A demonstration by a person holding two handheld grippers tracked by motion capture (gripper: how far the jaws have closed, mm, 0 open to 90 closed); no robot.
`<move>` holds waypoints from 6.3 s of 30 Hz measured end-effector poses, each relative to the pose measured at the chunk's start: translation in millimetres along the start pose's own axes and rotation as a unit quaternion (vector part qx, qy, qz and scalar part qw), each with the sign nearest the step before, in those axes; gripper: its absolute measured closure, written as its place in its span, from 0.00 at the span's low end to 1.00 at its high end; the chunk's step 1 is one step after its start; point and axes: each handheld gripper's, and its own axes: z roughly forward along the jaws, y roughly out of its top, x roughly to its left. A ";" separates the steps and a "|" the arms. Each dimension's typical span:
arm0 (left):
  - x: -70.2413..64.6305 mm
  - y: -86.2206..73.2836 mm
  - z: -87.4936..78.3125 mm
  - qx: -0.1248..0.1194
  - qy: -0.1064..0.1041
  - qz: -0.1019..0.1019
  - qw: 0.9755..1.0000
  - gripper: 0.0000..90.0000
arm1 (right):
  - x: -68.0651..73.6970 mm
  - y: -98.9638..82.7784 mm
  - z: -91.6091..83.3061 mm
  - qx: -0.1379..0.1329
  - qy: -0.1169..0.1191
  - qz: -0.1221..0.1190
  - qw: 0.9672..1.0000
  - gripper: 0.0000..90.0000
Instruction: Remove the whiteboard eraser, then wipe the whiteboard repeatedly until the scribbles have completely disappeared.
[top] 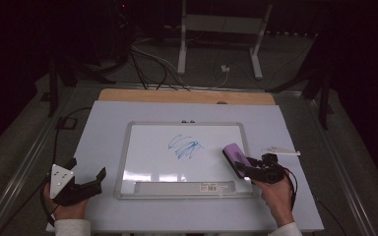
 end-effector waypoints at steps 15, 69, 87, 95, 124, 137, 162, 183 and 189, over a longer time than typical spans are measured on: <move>0.1 -0.3 2.0 0.002 -0.002 0.001 1.000 0.01 | 10.9 22.3 5.2 -0.015 -0.002 -0.020 1.000 0.46; 1.7 -2.7 3.5 0.007 0.000 0.001 1.000 0.01 | 39.4 61.8 58.1 -0.011 -0.001 -0.045 0.999 0.46; 2.3 -3.2 3.2 0.007 0.001 0.000 1.000 0.01 | 46.7 68.3 91.9 0.000 -0.016 -0.056 0.998 0.46; 2.4 -3.3 3.0 0.007 0.001 -0.001 1.000 0.01 | 47.7 66.9 105.1 0.007 -0.019 -0.057 0.998 0.46; 3.1 -3.8 3.4 0.007 0.000 -0.001 1.000 0.01 | 40.5 62.3 129.7 0.020 -0.053 -0.061 0.997 0.46; 2.8 -4.0 3.5 0.007 0.000 -0.001 1.000 0.01 | 39.3 58.3 136.6 0.034 -0.077 -0.083 0.993 0.46; 2.2 -4.2 3.9 0.008 0.001 -0.002 1.000 0.01 | 39.3 57.4 147.4 0.039 -0.090 -0.095 0.991 0.46; 2.8 -3.9 3.0 0.007 0.002 -0.003 1.000 0.01 | 48.0 57.9 147.7 0.047 -0.120 -0.096 0.987 0.46; 1.6 -3.8 4.6 0.009 0.000 0.000 1.000 0.01 | 49.6 57.0 147.7 0.050 -0.112 -0.085 0.989 0.46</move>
